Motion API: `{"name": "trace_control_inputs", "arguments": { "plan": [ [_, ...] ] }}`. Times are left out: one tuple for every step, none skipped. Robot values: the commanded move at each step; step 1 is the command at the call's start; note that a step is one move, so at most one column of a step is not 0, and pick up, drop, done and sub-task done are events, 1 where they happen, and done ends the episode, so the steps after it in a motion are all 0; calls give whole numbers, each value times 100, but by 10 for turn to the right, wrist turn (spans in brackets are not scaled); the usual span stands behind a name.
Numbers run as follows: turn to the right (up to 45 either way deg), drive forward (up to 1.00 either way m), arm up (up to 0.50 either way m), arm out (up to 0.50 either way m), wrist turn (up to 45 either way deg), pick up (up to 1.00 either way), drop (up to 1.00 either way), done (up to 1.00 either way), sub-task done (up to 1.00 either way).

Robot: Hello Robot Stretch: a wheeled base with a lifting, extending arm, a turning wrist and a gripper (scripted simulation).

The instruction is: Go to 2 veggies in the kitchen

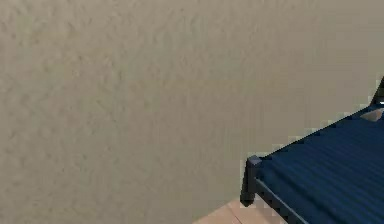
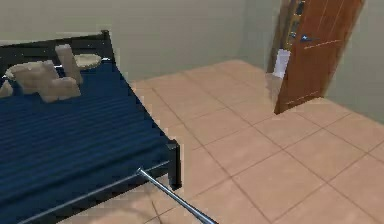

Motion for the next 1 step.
{"name": "trace_control_inputs", "arguments": {
  "plan": [
    [-450,0,0,0,0,0,0,0,0]
  ]
}}
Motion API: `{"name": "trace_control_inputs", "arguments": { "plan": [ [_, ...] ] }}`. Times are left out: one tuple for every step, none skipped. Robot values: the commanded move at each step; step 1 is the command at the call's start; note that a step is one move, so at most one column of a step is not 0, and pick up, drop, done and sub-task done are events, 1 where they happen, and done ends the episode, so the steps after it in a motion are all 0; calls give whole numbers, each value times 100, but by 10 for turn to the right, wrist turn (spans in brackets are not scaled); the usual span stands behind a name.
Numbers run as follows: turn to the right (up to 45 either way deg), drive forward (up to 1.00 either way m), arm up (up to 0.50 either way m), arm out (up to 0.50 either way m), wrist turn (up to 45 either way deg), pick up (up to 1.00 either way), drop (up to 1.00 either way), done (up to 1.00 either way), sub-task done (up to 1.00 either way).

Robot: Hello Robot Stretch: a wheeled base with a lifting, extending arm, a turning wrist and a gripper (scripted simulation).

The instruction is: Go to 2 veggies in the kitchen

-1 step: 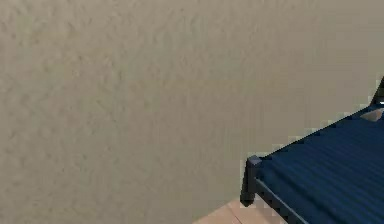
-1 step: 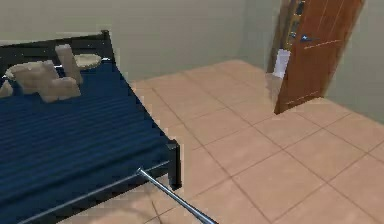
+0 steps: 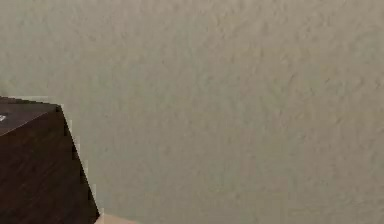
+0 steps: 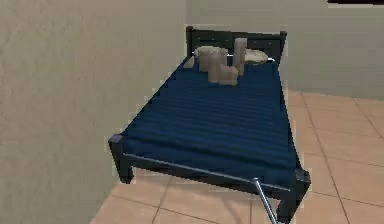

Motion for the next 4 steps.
{"name": "trace_control_inputs", "arguments": {
  "plan": [
    [-450,0,0,0,0,0,0,0,0],
    [-450,0,0,0,0,0,0,0,0],
    [-180,0,0,0,0,0,0,0,0],
    [0,50,0,0,0,0,0,0,0]
  ]
}}
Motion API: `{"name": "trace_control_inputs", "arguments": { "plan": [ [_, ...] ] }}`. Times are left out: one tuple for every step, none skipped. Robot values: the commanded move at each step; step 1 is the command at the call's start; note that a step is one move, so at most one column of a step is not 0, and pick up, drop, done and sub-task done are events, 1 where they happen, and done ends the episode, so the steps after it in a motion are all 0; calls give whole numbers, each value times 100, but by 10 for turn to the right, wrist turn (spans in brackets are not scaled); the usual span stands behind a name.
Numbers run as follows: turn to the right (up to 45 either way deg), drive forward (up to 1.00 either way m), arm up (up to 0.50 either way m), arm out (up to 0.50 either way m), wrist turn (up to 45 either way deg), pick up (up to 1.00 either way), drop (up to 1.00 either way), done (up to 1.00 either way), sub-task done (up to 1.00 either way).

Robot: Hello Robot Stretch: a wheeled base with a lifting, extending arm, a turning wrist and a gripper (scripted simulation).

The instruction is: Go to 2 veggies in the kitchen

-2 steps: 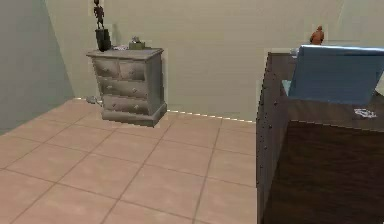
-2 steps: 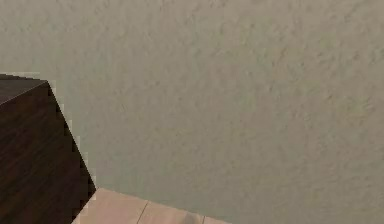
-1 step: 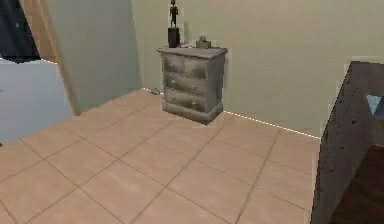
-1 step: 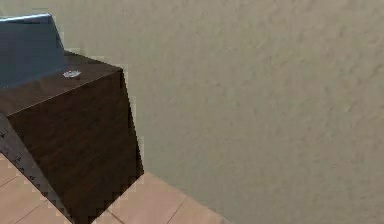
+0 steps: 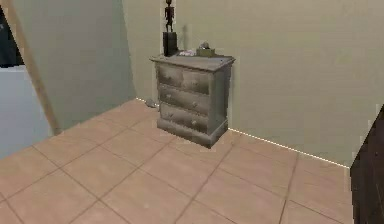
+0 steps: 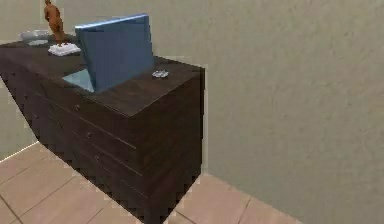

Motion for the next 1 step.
{"name": "trace_control_inputs", "arguments": {
  "plan": [
    [-450,0,0,0,0,0,0,0,0]
  ]
}}
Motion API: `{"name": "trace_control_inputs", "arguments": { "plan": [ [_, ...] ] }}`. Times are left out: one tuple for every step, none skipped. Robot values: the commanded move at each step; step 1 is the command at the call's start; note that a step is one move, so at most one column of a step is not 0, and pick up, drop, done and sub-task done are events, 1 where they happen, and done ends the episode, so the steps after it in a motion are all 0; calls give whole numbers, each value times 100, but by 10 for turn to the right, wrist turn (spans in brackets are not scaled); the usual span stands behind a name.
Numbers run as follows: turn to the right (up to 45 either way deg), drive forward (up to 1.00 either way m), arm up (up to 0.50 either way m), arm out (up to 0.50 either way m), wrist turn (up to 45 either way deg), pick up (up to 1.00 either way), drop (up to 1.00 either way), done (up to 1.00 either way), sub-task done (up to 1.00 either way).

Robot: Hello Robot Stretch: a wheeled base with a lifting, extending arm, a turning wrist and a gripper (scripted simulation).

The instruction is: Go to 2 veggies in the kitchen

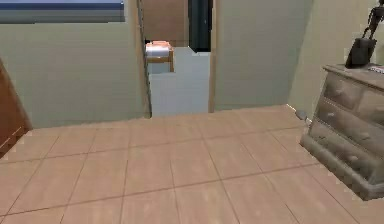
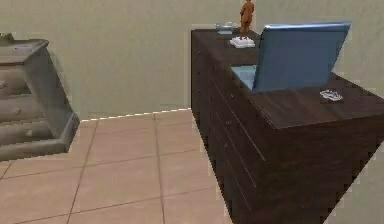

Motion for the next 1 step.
{"name": "trace_control_inputs", "arguments": {
  "plan": [
    [-270,0,0,0,0,0,0,0,0]
  ]
}}
